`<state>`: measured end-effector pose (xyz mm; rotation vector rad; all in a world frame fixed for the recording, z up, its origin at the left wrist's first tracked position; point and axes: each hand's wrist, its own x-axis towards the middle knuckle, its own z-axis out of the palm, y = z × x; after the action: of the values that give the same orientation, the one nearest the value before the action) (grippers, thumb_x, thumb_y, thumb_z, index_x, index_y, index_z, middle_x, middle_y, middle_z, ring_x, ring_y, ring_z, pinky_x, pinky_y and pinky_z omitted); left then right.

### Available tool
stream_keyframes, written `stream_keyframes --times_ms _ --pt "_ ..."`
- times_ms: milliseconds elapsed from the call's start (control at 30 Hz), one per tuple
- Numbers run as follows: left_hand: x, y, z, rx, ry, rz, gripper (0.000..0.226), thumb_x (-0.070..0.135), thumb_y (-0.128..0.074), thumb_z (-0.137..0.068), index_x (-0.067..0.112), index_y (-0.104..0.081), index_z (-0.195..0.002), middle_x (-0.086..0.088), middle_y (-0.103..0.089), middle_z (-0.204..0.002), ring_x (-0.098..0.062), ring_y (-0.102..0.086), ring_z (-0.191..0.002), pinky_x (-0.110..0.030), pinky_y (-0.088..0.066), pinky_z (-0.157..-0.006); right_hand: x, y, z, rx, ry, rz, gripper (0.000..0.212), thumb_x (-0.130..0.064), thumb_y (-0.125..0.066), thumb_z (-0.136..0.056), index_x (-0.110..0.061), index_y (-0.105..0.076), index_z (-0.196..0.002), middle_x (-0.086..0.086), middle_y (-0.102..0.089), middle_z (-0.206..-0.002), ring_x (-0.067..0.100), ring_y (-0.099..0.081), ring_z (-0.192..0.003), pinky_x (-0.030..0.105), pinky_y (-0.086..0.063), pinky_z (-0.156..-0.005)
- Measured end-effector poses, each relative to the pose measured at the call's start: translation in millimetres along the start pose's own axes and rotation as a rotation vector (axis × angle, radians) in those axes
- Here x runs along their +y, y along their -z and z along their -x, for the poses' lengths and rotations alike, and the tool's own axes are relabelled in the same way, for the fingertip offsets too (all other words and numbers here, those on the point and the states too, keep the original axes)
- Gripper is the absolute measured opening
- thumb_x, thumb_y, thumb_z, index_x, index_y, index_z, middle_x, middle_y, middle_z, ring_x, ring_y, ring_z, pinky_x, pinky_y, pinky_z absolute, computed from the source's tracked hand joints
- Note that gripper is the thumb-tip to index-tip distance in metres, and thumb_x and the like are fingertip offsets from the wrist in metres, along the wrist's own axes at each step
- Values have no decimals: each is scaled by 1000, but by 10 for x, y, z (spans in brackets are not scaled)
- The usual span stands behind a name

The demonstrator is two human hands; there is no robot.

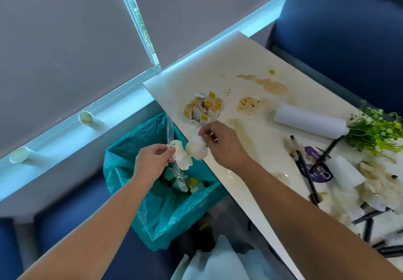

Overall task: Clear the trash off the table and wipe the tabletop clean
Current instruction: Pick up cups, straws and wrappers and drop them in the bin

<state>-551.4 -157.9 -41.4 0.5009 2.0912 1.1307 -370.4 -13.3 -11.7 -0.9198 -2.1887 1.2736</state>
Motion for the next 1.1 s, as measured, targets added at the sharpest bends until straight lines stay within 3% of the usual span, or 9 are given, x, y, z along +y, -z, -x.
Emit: stream_keyframes --times_ms 133,267,367,467,567,667,833,967,1100 --pt "-220 243 -77 49 37 10 8 28 -79 -89 21 -78 -92 0 -77 -75 -7 -70 -66 -25 -53 -69 2 -409 -104 -90 -13 20 17 -4 -60 -96 -18 -68 -97 2 -62 -96 18 -60 -79 27 -50 -77" --pt "-449 452 -206 114 91 -36 8 31 -80 -87 23 -78 -86 1 -75 -70 -2 -64 -56 -20 -50 -61 27 -820 -175 -148 -16 49 13 -3 -62 -95 -13 -70 -97 4 -62 -97 14 -55 -79 12 -42 -75" --pt "-609 564 -319 139 125 -62 7 33 -79 -87 27 -78 -82 3 -75 -69 -3 -65 -57 -27 -58 -70 59 -1072 -212 -181 -32 72 12 -2 -63 -94 -11 -71 -97 5 -62 -96 12 -53 -79 11 -39 -74" --pt "-754 627 -427 138 154 -58 9 32 -76 -91 29 -77 -83 4 -76 -68 -4 -69 -61 -33 -62 -82 113 -1253 -237 -246 -91 131 16 -6 -59 -97 -13 -70 -106 4 -60 -99 11 -52 -81 21 -41 -79" --pt "-858 642 -502 88 201 -53 10 31 -73 -93 24 -78 -96 0 -78 -79 -17 -76 -81 -43 -59 -92 169 -1334 -248 -396 -182 254 35 -4 -53 -98 -19 -62 -128 6 -55 -112 16 -52 -98 30 -44 -94" --pt "-883 656 -522 52 211 -74 26 30 -70 -96 16 -74 -117 3 -78 -93 -14 -75 -86 -43 -58 -94 185 -1322 -273 -450 -236 325 48 1 -47 -96 -23 -57 -136 8 -51 -123 22 -52 -114 35 -44 -103" --pt "-674 605 -470 30 122 -74 27 31 -69 -97 19 -71 -121 7 -76 -97 -10 -74 -82 -31 -59 -79 217 -1092 -299 -285 -219 241 34 -1 -49 -97 -18 -66 -121 6 -56 -113 20 -57 -100 30 -48 -91" --pt "-412 445 -402 -30 16 -102 18 36 -69 -95 30 -73 -112 9 -75 -93 -12 -73 -86 -39 -60 -86 308 -825 -246 -99 -231 247 24 -6 -54 -98 -20 -68 -111 0 -59 -103 4 -53 -80 19 -40 -77" --pt "-205 147 -343 -127 -63 -130 16 39 -70 -94 36 -73 -109 12 -74 -96 -12 -71 -90 -35 -58 -85 425 -522 -61 24 -292 272 24 -5 -53 -97 -19 -69 -108 0 -58 -101 12 -56 -82 23 -43 -79"
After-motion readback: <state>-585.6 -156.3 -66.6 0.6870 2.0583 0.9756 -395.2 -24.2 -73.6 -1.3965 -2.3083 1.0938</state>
